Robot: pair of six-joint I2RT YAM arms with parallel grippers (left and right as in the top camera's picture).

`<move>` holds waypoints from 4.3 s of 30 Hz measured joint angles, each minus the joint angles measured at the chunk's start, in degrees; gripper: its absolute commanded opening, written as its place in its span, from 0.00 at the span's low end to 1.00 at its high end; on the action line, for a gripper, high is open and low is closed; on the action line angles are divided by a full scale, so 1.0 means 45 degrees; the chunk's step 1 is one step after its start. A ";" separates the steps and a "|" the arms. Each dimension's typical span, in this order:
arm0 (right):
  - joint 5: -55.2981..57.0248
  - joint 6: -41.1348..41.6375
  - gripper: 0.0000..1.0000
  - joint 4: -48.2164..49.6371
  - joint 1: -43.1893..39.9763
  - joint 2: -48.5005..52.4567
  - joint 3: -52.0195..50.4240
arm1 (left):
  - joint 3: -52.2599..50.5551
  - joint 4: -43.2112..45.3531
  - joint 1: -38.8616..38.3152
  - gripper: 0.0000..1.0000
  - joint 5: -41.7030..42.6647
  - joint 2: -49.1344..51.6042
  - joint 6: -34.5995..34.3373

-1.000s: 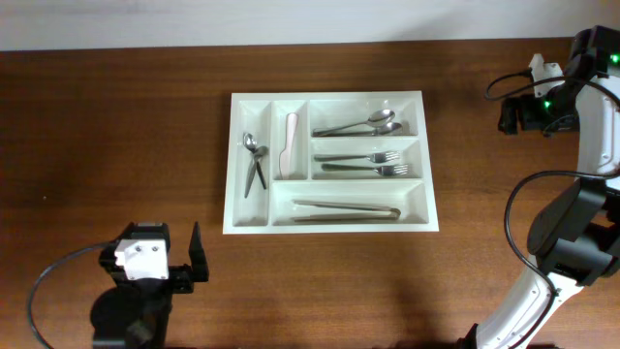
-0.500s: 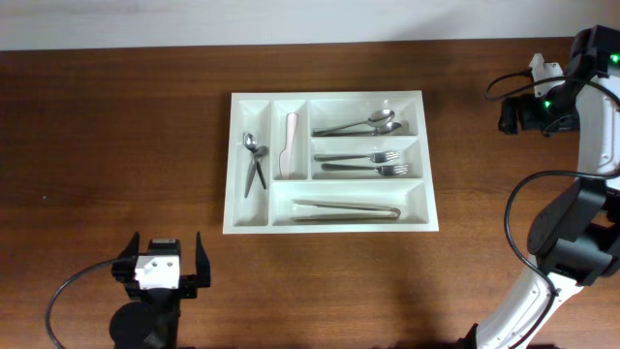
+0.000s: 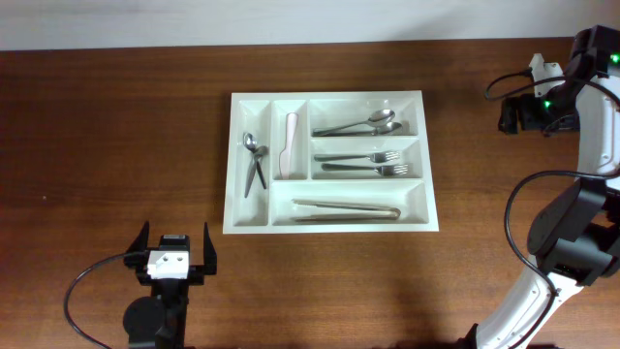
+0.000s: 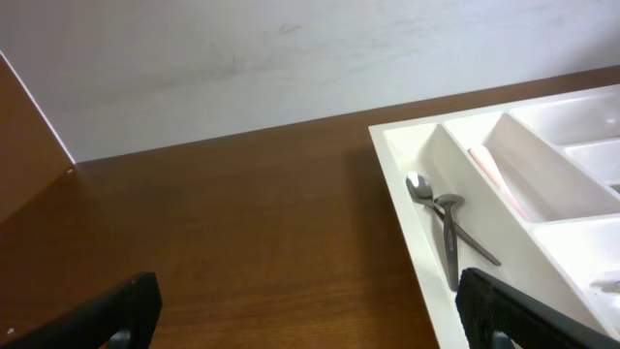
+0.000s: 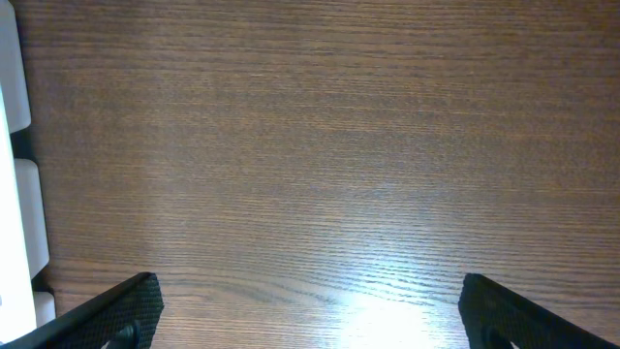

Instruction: Pack container

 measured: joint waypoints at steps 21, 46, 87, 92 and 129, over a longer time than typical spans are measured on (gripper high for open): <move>0.0005 0.0000 0.99 0.0000 0.0000 0.0000 0.0000 | -0.0015 0.0087 0.0000 0.99 0.0000 0.0000 -0.0015; 0.0005 0.0000 0.99 0.0000 0.0000 0.0000 0.0000 | -0.0015 0.0087 0.0000 0.99 0.0000 0.0000 -0.0019; -0.1365 -0.0044 0.98 0.7834 0.1190 -1.7388 -0.9034 | -0.0024 0.0121 0.0000 0.99 0.0005 0.0000 -0.0049; -0.2968 -0.0039 0.99 1.0865 0.1982 -2.1201 -1.2847 | -0.0034 0.0126 0.0000 0.99 0.0005 0.0000 -0.0053; -0.1705 -0.0228 0.99 1.6393 0.4517 -2.6981 -2.4421 | -0.0039 0.0126 0.0000 0.99 0.0044 0.0000 -0.0053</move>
